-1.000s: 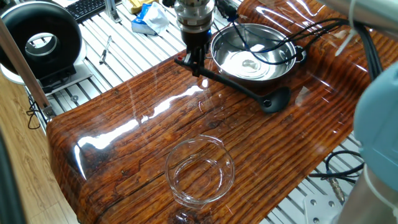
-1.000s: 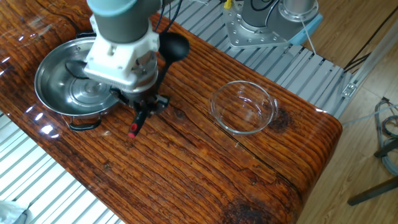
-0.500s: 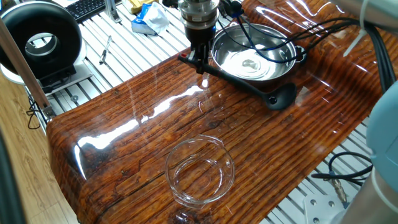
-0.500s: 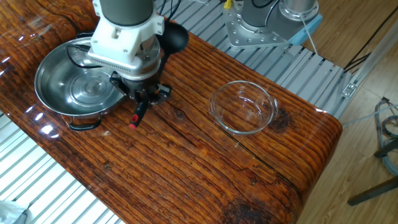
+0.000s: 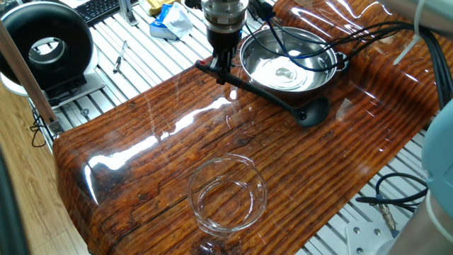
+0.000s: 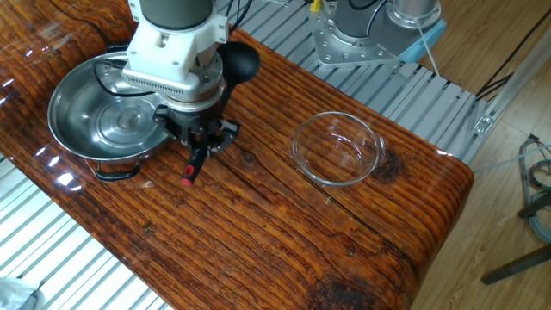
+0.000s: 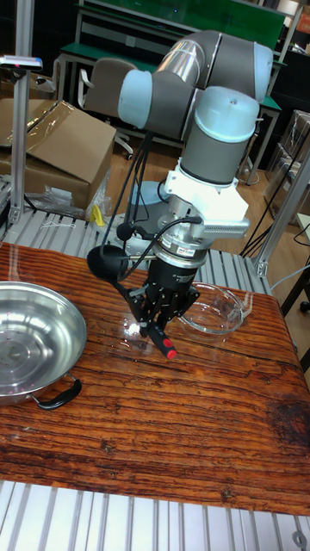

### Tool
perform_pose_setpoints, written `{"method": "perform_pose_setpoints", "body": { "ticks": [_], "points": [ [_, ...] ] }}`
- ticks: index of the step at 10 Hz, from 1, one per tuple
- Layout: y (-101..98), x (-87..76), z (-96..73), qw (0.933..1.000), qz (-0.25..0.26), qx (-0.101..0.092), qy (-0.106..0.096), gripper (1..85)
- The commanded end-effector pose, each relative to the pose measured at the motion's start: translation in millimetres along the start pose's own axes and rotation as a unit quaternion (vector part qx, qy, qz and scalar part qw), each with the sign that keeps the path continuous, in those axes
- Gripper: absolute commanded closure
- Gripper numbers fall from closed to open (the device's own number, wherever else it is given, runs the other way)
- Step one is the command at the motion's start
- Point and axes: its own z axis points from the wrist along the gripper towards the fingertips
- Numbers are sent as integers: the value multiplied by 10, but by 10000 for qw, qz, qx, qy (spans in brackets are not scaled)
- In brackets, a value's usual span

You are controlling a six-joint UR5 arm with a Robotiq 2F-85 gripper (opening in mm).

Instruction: Scoop water with a large spoon from one bowl to another

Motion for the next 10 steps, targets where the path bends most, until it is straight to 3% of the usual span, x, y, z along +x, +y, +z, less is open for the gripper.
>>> {"method": "perform_pose_setpoints", "body": {
  "ticks": [1,3,5,7,10],
  "points": [
    [69,72,-17,9997,136,-146,132,847],
    [128,213,-125,9989,190,-190,389,847],
    [262,289,-395,9986,-10,-341,405,847],
    [299,238,-505,9976,-483,-446,209,847],
    [174,89,-553,9879,-1542,-136,-62,847]
  ]
}}
